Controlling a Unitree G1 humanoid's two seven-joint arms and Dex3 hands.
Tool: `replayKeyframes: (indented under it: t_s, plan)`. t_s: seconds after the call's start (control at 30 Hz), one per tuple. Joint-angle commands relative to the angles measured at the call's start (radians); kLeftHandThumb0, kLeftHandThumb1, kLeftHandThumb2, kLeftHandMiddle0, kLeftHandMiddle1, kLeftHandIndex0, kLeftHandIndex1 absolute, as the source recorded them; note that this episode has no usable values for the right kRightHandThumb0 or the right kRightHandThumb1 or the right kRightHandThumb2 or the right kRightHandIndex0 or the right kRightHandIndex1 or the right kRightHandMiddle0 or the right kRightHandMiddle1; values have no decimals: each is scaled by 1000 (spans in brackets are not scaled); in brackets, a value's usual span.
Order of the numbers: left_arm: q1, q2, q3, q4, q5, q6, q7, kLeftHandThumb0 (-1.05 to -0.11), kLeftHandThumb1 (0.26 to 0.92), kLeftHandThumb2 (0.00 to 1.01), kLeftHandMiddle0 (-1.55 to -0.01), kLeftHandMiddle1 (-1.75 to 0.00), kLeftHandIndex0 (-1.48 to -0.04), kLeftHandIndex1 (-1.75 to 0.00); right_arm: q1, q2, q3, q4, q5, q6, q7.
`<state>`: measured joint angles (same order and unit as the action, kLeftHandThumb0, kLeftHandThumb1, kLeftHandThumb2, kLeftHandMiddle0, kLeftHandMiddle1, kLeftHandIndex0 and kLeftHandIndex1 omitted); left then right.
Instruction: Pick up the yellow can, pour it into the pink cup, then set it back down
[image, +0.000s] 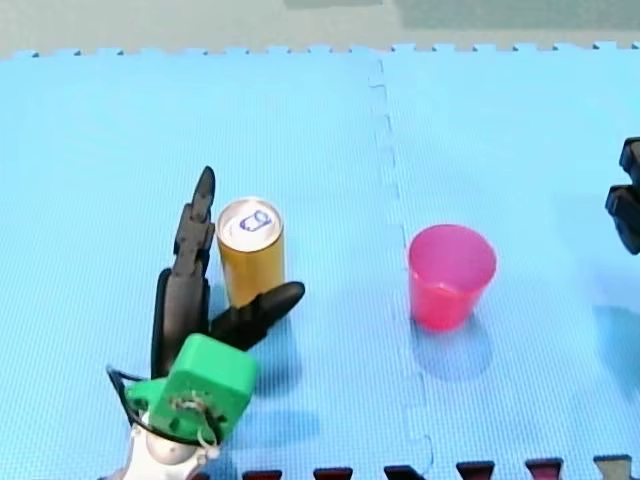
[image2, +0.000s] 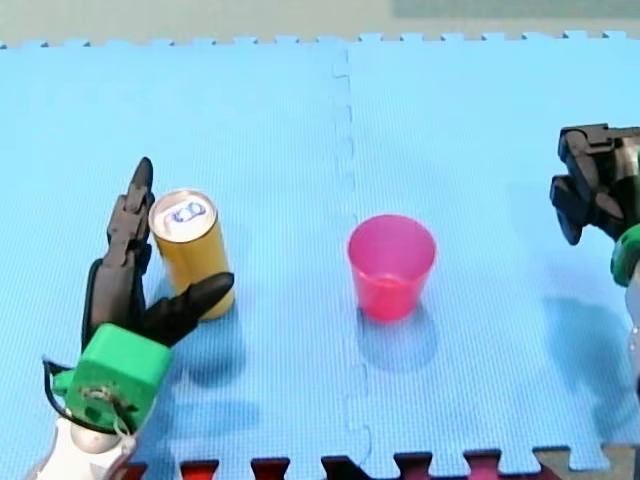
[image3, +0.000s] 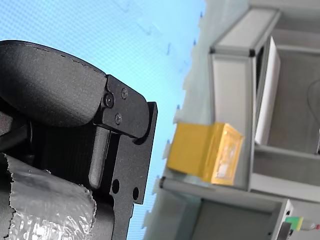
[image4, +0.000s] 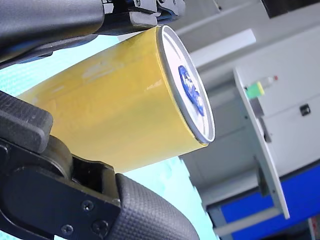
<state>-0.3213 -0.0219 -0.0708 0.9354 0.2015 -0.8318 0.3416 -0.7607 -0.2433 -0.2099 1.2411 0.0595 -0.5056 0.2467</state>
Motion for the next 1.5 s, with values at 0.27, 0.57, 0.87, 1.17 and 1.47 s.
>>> replayKeyframes:
  t_s: [0.27,0.57,0.87,1.17,1.47]
  plan:
    - [49,3,25,-85,-10,20,-35,-1048,891,12,-56,0,-95,0,-1,-4,1,1,-5,-4,-4]
    - [81,-7,55,-142,-37,45,-43,-1048,871,2,-45,0,-88,0,0,-8,0,1,-4,-5,2]
    - [76,-7,74,-140,-42,41,-42,-1048,836,0,-36,0,-83,0,-6,-11,1,6,-7,-1,-1]
    - [61,34,100,-140,8,60,50,-1048,870,13,-57,-9,-82,0,-10,-17,4,3,-11,5,-4]
    - [69,19,96,-140,-2,70,40,-1048,870,8,-45,-2,-81,0,-13,-21,8,-2,-14,15,-5]
